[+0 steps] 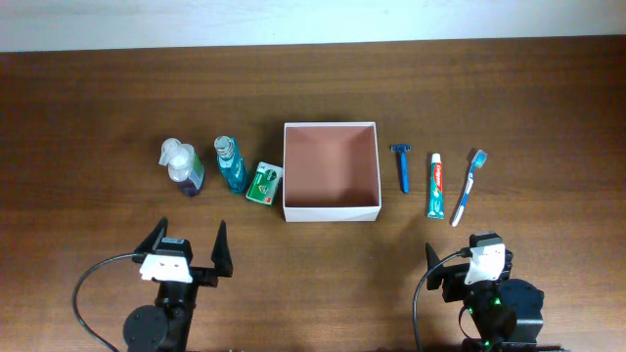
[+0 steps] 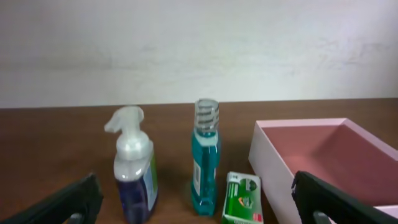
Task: Pack container
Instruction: 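Move the left gripper above the white foam soap bottle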
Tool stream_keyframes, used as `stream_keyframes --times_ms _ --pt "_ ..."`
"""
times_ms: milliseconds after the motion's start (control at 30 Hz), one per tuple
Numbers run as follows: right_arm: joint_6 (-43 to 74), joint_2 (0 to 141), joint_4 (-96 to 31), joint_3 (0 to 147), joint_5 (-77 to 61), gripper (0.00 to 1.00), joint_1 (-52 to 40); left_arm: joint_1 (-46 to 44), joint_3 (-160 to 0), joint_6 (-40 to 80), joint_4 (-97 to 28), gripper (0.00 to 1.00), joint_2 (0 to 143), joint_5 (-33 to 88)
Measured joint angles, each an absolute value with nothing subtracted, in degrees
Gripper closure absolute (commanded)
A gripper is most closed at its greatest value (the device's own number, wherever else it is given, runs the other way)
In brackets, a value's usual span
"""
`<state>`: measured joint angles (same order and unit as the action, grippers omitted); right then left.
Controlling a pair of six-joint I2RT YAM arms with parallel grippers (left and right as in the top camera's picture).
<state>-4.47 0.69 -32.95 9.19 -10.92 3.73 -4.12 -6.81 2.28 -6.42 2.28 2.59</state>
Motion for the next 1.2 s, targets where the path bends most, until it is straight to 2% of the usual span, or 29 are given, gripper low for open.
stream_keyframes --times_ms 233,533,633,900,1200 --pt "-4.5 0.7 -32.9 9.2 -11.0 0.01 3.7 -4.1 -21.6 1.8 -8.2 0.01 17.0 0.2" --pt "-4.5 0.6 -32.9 9.2 -11.1 0.01 3.7 -4.1 -56.4 -1.3 -24.1 0.01 53.4 -1.1" --pt "-4.4 0.6 -32.9 9.2 -11.1 0.01 3.7 -4.1 -66.4 -1.7 -26.1 0.01 63.7 -0.4" --pt "-4.4 0.6 -32.9 9.2 -11.1 0.01 3.7 -4.1 -75.0 -1.7 -26.0 0.01 75.3 4.3" --pt "-4.5 0.6 -32.9 9.2 -11.1 0.01 3.7 -3.4 -81.0 -1.8 -33.2 0.01 82.2 -6.0"
